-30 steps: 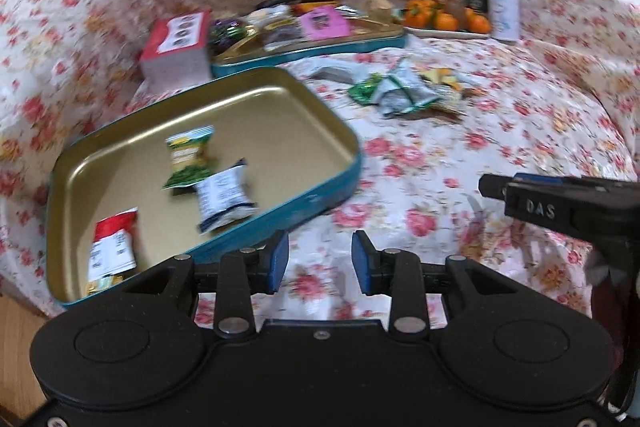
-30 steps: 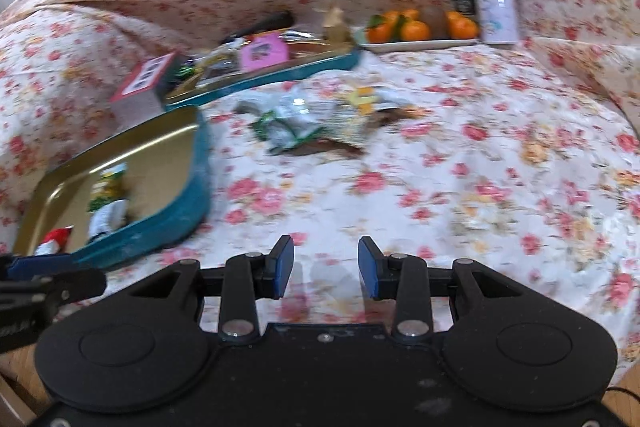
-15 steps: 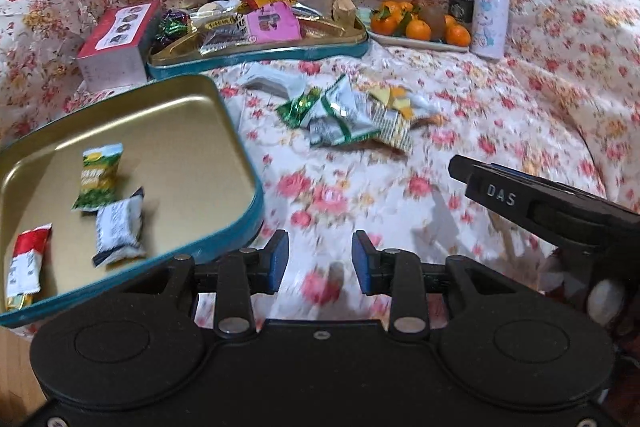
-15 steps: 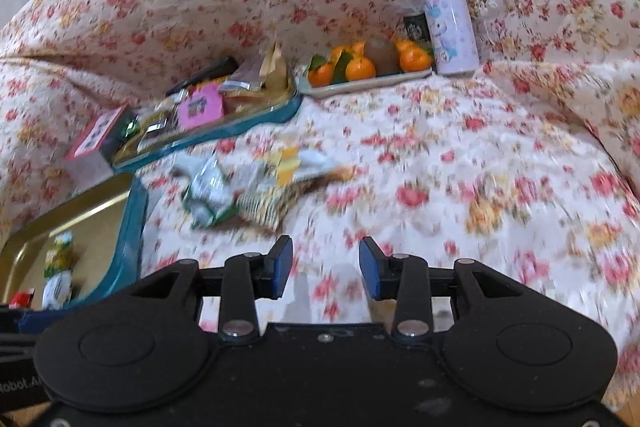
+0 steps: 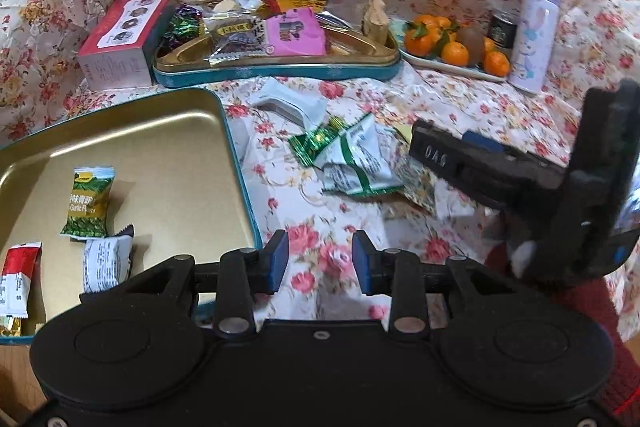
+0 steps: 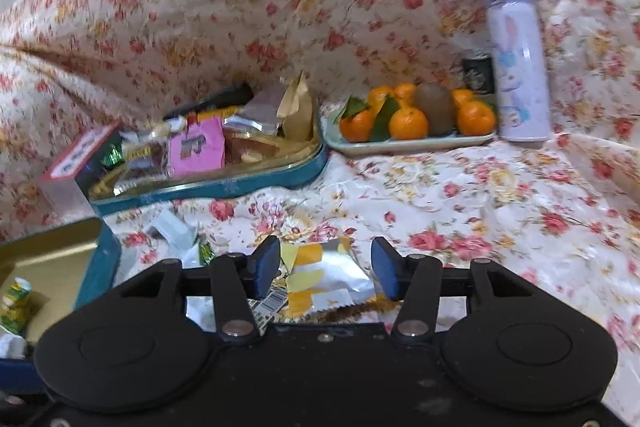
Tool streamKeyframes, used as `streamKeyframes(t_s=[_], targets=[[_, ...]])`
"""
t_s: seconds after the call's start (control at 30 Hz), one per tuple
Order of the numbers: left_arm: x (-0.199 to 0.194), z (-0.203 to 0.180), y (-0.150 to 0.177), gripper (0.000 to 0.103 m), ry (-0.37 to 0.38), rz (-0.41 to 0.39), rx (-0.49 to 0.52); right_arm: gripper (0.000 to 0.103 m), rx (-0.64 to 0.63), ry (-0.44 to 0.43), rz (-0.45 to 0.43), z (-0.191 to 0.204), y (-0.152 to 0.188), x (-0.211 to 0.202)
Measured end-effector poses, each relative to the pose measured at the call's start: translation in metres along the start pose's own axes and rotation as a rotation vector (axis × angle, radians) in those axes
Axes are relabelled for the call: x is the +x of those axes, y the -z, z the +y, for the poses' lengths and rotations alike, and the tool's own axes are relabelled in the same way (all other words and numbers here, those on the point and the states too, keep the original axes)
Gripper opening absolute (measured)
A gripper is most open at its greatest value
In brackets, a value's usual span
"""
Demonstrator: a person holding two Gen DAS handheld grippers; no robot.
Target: Organize snacks
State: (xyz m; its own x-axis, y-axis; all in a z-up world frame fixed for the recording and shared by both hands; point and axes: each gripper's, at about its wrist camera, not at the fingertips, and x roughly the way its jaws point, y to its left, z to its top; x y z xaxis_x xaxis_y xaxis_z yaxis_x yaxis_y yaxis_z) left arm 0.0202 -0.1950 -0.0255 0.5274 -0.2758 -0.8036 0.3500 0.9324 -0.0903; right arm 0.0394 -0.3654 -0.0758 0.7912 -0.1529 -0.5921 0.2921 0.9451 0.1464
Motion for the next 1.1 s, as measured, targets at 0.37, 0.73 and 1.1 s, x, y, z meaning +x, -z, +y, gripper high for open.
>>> streamKeyframes(t_s=[0.37,0.73,1.1], targets=[[0.021,0.002,-0.033,0.043,-0.043,0.006,-0.052,0.050,-0.046,0.056,0.028,-0.014,0.014,0.006],[0.062,0.012,-0.089,0.043,-0.093,0.037,-0.187,0.048,0.080,0.042,-0.055,-0.044,0.025,-0.005],[0.098,0.020,-0.118,0.043,-0.150,0.078,-0.231,0.047,0.085,0.010,-0.072,-0.046,0.025,-0.007]])
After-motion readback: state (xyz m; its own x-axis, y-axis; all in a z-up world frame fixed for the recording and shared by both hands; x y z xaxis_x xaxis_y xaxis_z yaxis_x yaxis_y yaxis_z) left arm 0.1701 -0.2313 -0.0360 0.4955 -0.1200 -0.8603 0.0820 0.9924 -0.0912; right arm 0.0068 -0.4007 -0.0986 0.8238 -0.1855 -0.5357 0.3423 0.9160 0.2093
